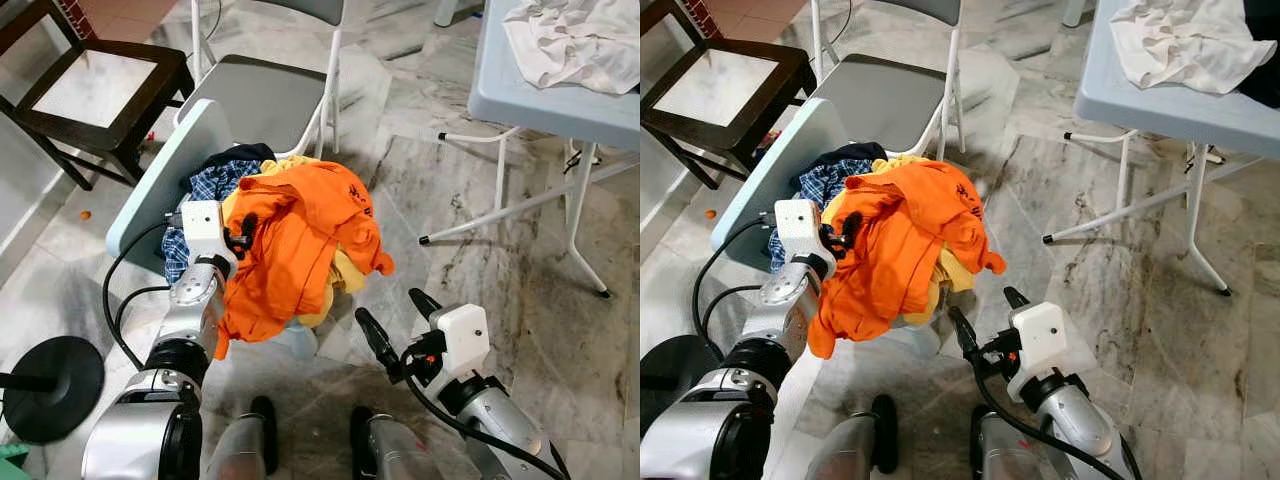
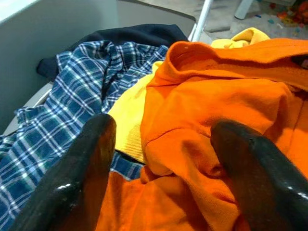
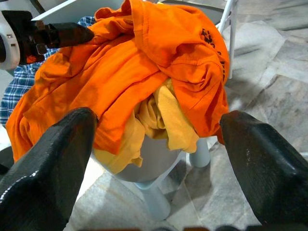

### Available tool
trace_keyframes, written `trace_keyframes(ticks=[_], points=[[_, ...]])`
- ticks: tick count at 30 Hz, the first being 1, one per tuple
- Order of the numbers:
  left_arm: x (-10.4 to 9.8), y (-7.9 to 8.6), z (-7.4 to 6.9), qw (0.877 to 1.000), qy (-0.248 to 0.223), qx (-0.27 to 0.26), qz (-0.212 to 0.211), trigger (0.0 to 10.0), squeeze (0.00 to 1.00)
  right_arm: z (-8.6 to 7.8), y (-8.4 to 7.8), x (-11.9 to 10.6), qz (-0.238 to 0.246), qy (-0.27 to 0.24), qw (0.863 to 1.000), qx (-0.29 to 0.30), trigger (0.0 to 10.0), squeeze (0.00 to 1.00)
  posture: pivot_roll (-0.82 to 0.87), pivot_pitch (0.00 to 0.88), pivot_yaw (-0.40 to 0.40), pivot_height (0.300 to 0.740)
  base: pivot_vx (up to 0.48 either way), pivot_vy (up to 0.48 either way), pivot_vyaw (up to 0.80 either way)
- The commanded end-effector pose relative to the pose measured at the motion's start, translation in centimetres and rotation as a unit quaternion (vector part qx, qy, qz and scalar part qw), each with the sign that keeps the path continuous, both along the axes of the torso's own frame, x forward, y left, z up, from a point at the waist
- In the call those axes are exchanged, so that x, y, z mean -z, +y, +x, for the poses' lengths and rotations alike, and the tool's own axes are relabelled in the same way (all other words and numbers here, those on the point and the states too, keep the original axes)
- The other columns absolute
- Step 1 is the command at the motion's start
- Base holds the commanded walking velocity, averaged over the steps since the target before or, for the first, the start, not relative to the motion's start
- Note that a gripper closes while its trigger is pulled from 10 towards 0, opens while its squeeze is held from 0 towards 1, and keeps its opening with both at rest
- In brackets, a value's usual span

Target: Hang hanger

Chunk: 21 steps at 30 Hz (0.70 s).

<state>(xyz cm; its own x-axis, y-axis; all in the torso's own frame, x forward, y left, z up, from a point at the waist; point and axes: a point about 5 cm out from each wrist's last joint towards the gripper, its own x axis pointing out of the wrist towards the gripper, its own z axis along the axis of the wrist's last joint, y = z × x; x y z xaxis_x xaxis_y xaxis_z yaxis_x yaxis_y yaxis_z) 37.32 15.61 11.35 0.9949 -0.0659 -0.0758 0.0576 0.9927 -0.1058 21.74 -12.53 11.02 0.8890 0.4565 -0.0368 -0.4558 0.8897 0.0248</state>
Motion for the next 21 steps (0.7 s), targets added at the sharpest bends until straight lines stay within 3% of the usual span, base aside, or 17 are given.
trace_keyframes(ticks=[1, 2, 9, 12, 21], points=[[0.6, 0.1, -0.1, 1.000, 0.018, 0.008, 0.010, 9.5, 0.00, -0.5, 0.2, 0.2, -0.003, 0.005, 1.000, -0.006, 10.0, 0.00, -0.16, 0.304, 0.049, 0.740, 0.000, 0.000, 0.00], [0.5, -0.1, 0.0, 1.000, 0.021, 0.013, 0.008, 0.0, 0.00, -0.5, 0.2, 0.2, -0.002, 0.005, 1.000, -0.005, 10.0, 0.00, -0.16, 0.304, 0.049, 0.740, 0.000, 0.000, 0.00], [0.6, -1.1, 0.1, 0.999, 0.031, 0.036, 0.002, 0.0, 0.00, -0.5, 0.2, 0.2, -0.003, 0.004, 1.000, 0.000, 10.0, 0.00, -0.16, 0.307, 0.054, 0.740, 0.000, 0.000, 0.00], [1.6, -1.3, -0.3, 0.998, 0.052, 0.043, 0.003, 0.0, 0.00, -0.4, 0.2, 0.2, -0.003, 0.005, 1.000, 0.003, 10.0, 0.00, -0.16, 0.305, 0.060, 0.740, 0.000, 0.000, 0.00], [2.4, -1.3, -0.7, 0.996, 0.070, 0.047, 0.005, 0.0, 0.00, -0.1, 0.2, 0.2, -0.006, 0.003, 1.000, 0.002, 10.0, 0.00, -0.16, 0.303, 0.060, 0.740, 0.000, 0.000, 0.00]])
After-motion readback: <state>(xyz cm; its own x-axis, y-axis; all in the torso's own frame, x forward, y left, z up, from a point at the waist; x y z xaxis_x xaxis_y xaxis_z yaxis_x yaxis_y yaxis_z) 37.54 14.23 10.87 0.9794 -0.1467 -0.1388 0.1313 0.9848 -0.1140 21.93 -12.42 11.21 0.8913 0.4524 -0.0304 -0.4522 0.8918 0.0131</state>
